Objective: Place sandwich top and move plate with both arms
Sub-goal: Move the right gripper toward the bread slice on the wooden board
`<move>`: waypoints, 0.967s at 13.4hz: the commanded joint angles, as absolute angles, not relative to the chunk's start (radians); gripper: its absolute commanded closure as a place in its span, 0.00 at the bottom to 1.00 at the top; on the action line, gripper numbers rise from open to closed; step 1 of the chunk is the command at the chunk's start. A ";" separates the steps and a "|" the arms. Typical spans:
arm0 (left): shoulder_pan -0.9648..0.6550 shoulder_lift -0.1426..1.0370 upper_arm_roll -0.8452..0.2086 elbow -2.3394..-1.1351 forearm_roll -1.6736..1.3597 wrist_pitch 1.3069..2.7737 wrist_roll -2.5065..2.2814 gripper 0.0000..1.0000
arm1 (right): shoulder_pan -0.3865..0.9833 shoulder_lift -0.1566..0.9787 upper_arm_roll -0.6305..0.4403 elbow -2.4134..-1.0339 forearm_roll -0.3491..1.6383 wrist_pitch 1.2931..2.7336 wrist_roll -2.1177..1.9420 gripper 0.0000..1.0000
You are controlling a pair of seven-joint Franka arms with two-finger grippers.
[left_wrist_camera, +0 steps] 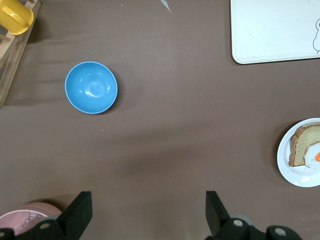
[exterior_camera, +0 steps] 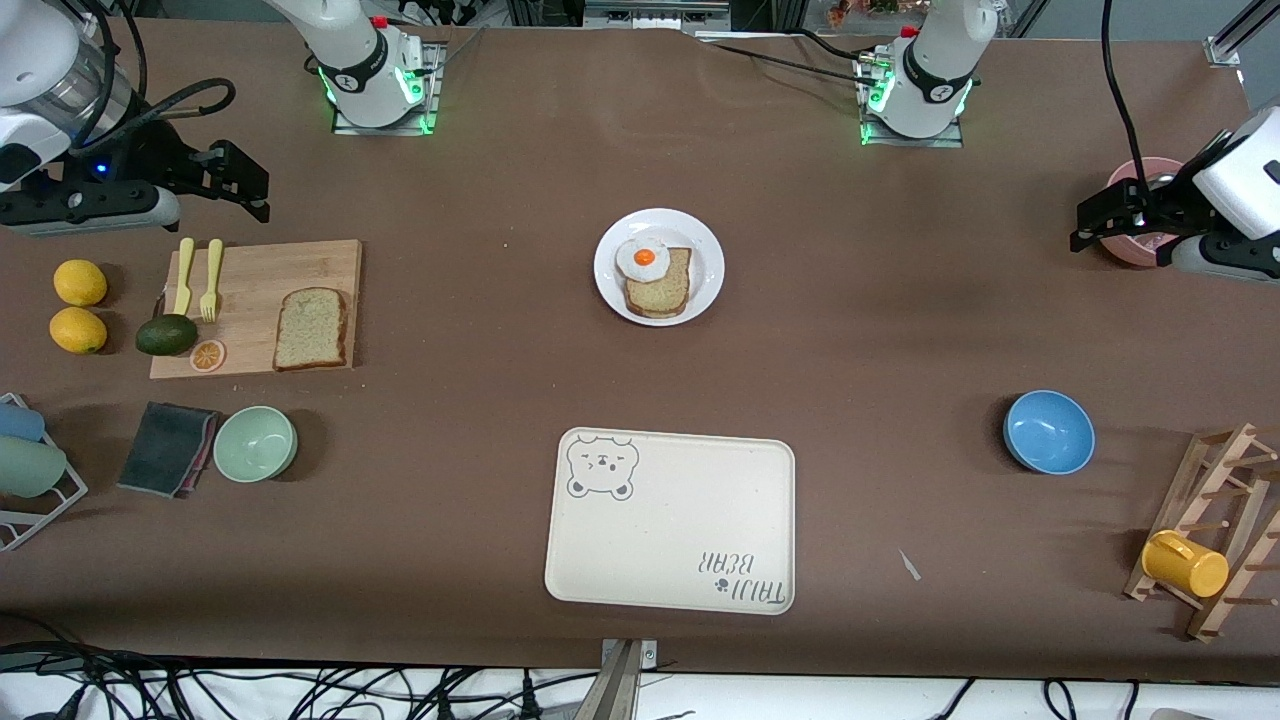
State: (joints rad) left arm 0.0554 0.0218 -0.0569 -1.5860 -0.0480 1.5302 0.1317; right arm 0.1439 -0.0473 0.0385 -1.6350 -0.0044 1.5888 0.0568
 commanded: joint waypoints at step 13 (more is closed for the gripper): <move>0.064 0.029 -0.068 -1.562 -0.061 1.509 0.155 0.00 | 0.132 -0.006 -0.021 -1.617 0.084 1.566 0.040 0.00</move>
